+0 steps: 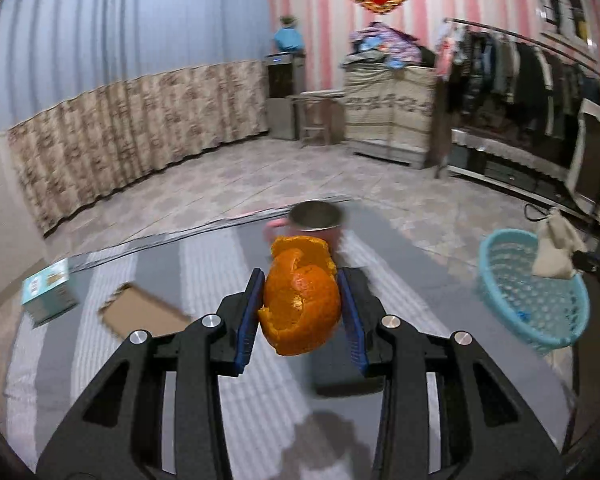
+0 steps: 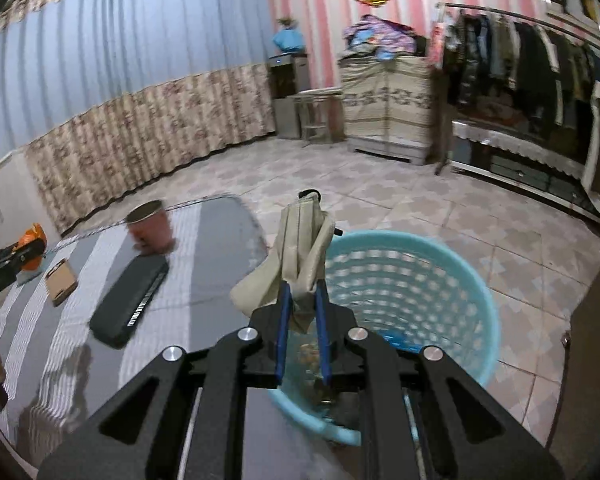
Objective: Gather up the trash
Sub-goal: 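Carry the orange peel and beige cloth bag over the blue basket, then open the left tool then the right tool to drop peel and cloth bag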
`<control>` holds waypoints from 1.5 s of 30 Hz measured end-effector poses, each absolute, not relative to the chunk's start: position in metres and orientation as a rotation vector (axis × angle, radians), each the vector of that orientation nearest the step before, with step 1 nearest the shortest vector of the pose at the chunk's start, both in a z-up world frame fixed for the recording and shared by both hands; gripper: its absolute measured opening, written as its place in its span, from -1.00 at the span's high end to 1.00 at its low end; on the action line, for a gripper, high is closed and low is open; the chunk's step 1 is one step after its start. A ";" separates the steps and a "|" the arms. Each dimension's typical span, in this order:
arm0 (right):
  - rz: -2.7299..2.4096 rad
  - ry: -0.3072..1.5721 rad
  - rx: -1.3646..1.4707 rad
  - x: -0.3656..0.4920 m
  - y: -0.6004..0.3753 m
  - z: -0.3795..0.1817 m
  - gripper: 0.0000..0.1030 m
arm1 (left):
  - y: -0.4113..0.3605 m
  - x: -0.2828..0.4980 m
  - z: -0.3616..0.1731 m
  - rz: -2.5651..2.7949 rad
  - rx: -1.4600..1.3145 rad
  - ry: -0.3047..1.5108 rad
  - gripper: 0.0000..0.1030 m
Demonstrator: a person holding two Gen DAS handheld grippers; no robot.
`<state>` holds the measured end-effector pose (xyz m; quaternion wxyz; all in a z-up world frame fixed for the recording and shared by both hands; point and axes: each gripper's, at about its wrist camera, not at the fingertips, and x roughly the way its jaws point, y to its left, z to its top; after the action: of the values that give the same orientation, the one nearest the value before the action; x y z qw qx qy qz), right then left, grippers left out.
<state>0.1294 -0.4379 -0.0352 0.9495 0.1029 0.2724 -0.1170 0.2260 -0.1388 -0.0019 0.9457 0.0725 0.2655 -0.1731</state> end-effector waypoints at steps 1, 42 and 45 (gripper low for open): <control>-0.251 0.546 0.229 0.126 -0.448 -0.035 0.74 | -0.148 0.225 -0.002 -0.365 0.152 0.543 0.29; -0.312 0.639 0.331 0.140 -0.531 -0.080 0.75 | -0.350 0.223 -0.037 -0.550 0.249 0.518 -0.84; -0.304 0.643 0.313 0.145 -0.524 -0.081 0.74 | -0.336 0.222 -0.033 -0.536 0.228 0.510 -0.89</control>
<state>0.1455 -0.5243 -0.0808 0.9255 0.1528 0.3134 -0.1482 0.2215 -0.3356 -0.0333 0.9260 0.1113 0.2485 -0.2614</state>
